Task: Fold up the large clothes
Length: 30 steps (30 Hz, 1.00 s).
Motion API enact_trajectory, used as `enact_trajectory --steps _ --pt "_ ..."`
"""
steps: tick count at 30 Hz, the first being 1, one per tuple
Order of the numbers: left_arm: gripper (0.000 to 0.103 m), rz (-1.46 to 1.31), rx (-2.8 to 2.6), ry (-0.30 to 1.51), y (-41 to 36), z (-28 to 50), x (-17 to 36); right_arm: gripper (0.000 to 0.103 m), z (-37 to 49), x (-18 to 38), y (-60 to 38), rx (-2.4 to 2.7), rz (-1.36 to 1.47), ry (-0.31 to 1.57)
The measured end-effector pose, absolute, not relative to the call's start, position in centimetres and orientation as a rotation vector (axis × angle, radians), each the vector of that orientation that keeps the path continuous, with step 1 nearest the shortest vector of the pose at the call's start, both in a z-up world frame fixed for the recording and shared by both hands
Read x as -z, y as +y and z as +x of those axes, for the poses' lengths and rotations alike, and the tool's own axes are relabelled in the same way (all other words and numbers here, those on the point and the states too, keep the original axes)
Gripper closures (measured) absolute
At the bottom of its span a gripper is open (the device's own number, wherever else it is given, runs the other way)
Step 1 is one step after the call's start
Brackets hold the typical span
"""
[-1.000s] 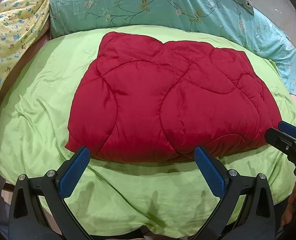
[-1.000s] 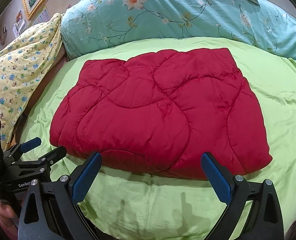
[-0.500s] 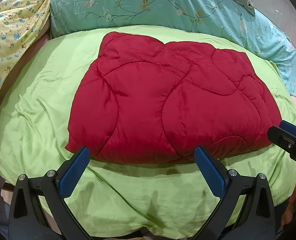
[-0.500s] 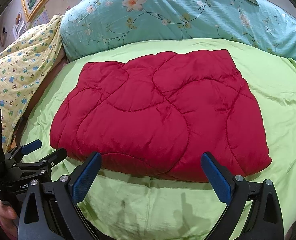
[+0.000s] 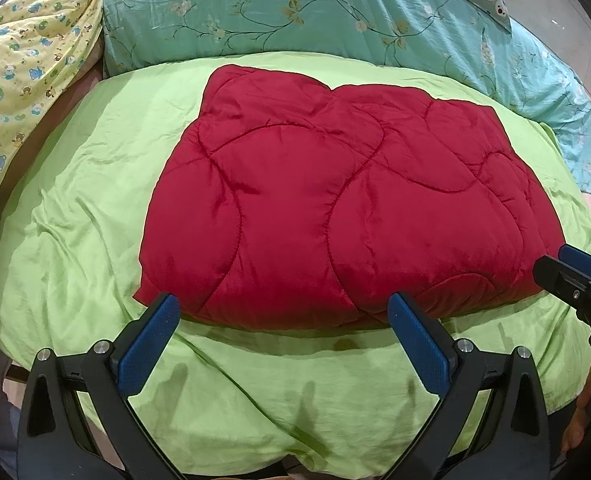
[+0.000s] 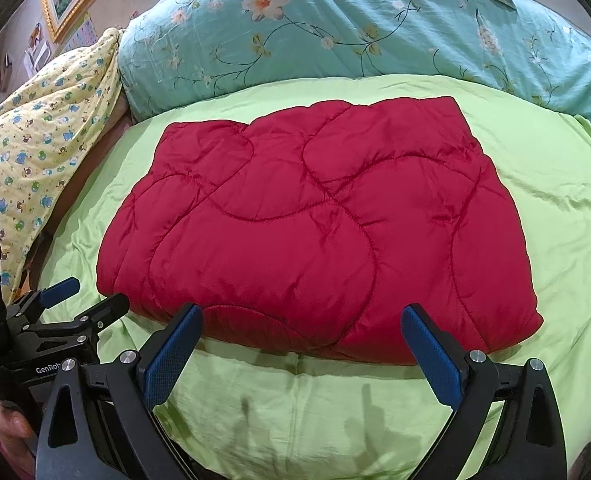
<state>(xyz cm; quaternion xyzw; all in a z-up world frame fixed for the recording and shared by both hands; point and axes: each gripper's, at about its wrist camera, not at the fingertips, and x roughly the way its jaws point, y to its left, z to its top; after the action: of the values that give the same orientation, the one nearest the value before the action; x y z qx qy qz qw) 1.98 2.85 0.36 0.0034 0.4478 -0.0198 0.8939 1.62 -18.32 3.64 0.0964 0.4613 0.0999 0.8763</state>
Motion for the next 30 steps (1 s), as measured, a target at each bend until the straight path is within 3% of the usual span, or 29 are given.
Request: enact_trajectory --steps 30 --pt "0.000 -0.004 0.028 0.930 3.10 1.96 -0.38 0.003 1.52 -3.63 -18.08 -0.210 0.203 0.961"
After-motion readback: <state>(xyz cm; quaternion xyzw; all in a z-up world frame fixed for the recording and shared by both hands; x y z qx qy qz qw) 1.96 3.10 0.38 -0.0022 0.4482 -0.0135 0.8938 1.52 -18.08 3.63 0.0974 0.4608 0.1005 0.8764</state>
